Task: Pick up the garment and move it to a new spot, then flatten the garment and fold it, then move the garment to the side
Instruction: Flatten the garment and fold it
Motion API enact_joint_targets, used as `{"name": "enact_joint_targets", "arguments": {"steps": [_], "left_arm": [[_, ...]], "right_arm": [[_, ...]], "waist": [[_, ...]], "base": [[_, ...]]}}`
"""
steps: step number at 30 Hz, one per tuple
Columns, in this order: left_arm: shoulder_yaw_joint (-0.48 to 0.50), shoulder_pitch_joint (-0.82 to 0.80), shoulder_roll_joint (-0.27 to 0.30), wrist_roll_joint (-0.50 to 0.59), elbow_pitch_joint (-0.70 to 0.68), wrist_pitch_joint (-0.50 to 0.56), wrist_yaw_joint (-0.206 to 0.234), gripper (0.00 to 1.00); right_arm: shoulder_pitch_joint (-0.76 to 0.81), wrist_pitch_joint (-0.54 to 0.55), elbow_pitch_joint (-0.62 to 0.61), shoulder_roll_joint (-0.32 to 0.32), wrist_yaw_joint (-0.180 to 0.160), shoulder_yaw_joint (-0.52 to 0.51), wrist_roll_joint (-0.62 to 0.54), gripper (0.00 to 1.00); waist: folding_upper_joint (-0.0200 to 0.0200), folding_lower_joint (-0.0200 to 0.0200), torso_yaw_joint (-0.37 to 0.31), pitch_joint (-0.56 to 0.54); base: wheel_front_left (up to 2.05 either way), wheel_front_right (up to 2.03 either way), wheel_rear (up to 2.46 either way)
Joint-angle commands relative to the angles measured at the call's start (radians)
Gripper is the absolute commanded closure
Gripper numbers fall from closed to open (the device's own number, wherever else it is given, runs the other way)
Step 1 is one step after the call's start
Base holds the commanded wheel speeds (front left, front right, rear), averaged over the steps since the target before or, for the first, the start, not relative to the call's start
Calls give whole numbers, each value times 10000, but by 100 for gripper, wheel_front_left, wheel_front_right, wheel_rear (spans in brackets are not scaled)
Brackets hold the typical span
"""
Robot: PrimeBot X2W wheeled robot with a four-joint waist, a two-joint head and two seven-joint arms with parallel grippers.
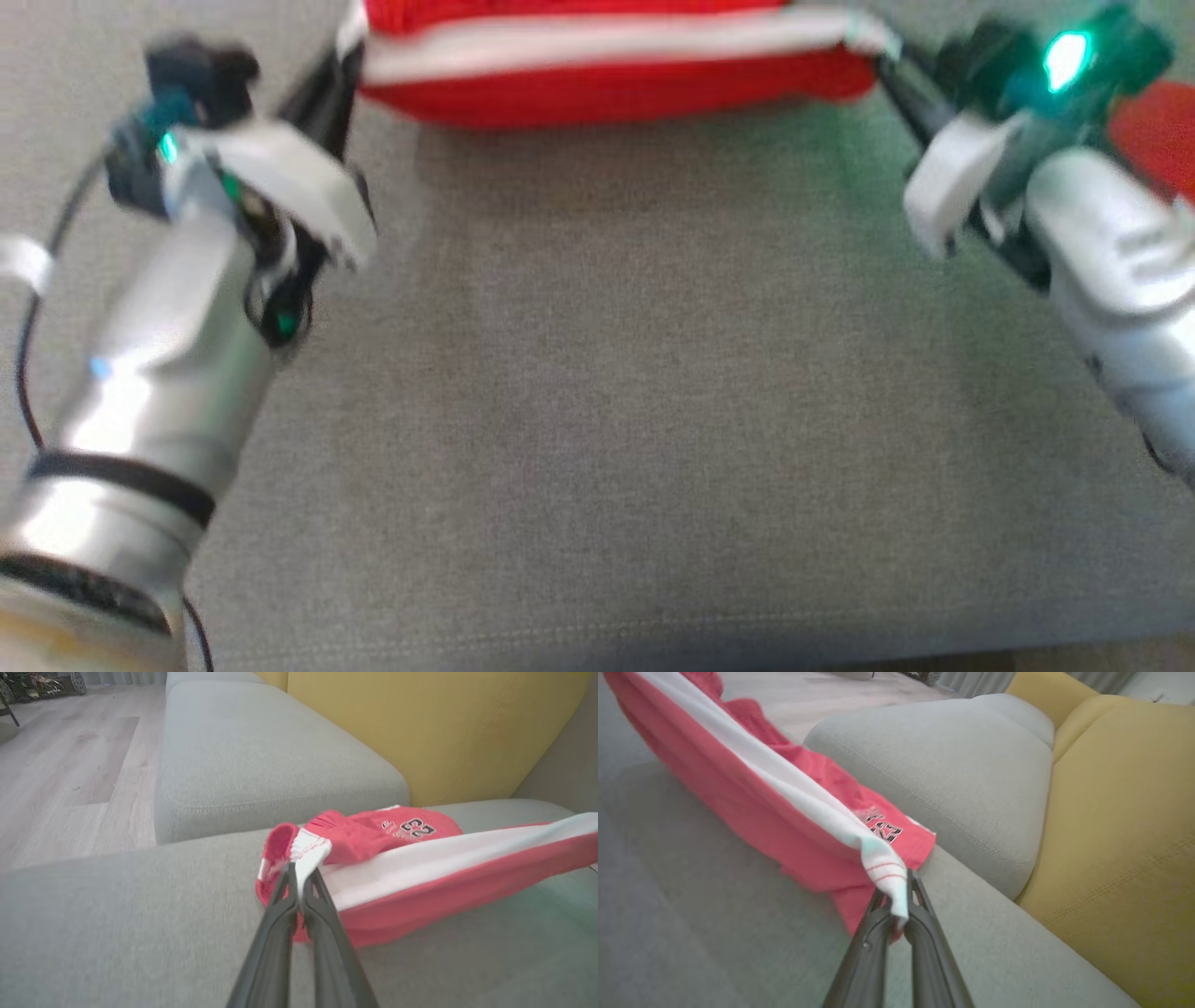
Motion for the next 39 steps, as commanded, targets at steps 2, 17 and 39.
{"name": "enact_joint_targets", "arguments": {"steps": [2, 17, 39], "left_arm": [[126, 108, 517, 19, -65, -108, -30, 100], [-1846, 2632, 1229, 38, -912, 971, -163, 100], [-2838, 5437, 3439, -1358, -6304, 3572, -145, 100]], "right_arm": [[450, -88, -216, -437, -9, 531, 266, 100], [2674, 2105, -3378, -2709, -9, 2900, 1737, 100], [4671, 5306, -7313, -5787, -9, 2905, 4873, 100]], "waist": [[0, 0, 63, -485], [0, 0, 58, -2277], [0, 0, -322, -3644]], "base": [[0, 0, 0], [0, 0, 0], [0, 0, 0]]}}
